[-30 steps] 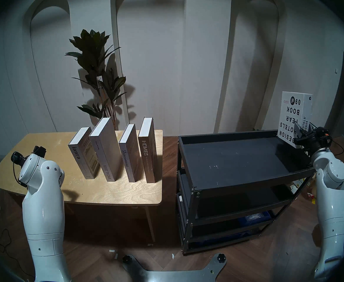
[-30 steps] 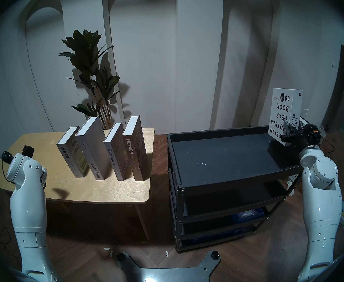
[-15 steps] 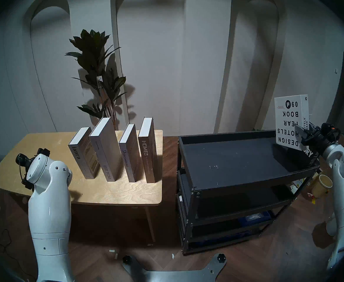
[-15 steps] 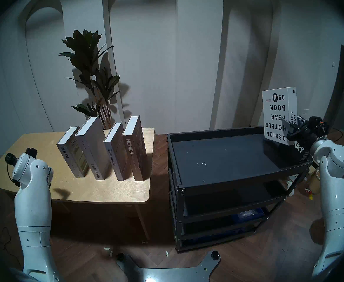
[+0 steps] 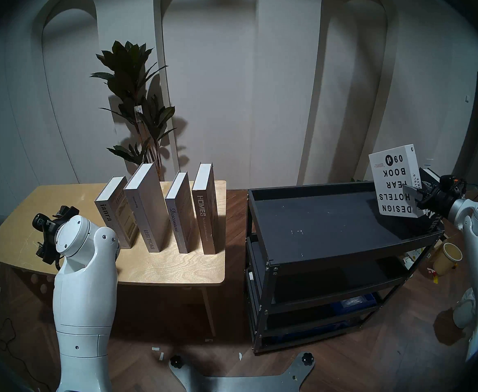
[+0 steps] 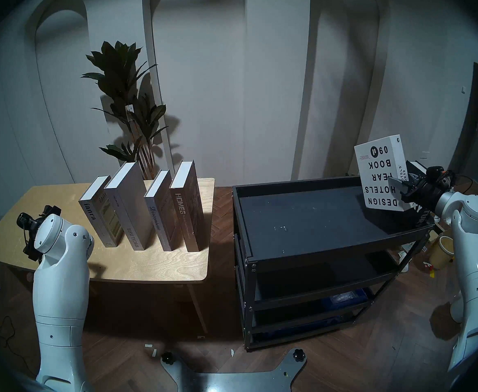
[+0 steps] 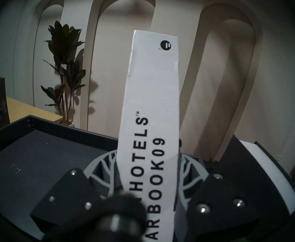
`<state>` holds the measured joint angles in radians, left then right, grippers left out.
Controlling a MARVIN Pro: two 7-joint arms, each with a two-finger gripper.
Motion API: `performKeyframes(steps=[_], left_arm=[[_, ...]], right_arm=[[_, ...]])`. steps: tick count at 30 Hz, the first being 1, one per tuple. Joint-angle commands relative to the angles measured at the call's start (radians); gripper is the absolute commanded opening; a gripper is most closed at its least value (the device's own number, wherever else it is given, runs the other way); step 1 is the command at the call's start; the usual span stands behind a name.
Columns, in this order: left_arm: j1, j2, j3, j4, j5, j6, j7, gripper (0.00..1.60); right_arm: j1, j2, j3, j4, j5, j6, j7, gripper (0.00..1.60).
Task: Move the books from the display table onto the shelf, standing them upright with spines facing out and tallest at one end
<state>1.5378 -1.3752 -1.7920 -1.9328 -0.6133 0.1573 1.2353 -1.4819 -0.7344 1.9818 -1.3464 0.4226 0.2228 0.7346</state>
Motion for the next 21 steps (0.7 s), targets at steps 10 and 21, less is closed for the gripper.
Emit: performKeyframes(steps=[10, 21], left_arm=[[0.004, 0.044, -0.013, 0.008, 0.043, -0.037, -0.003, 1.60], [0.040, 0.044, -0.026, -0.029, 0.039, -0.036, -0.015, 1.60]], right_arm=[[0.080, 0.039, -0.034, 0.110, -0.006, -0.084, -0.001, 0.00], [-0.088, -0.002, 0.131, 0.109, -0.014, -0.050, 0.087, 0.00]])
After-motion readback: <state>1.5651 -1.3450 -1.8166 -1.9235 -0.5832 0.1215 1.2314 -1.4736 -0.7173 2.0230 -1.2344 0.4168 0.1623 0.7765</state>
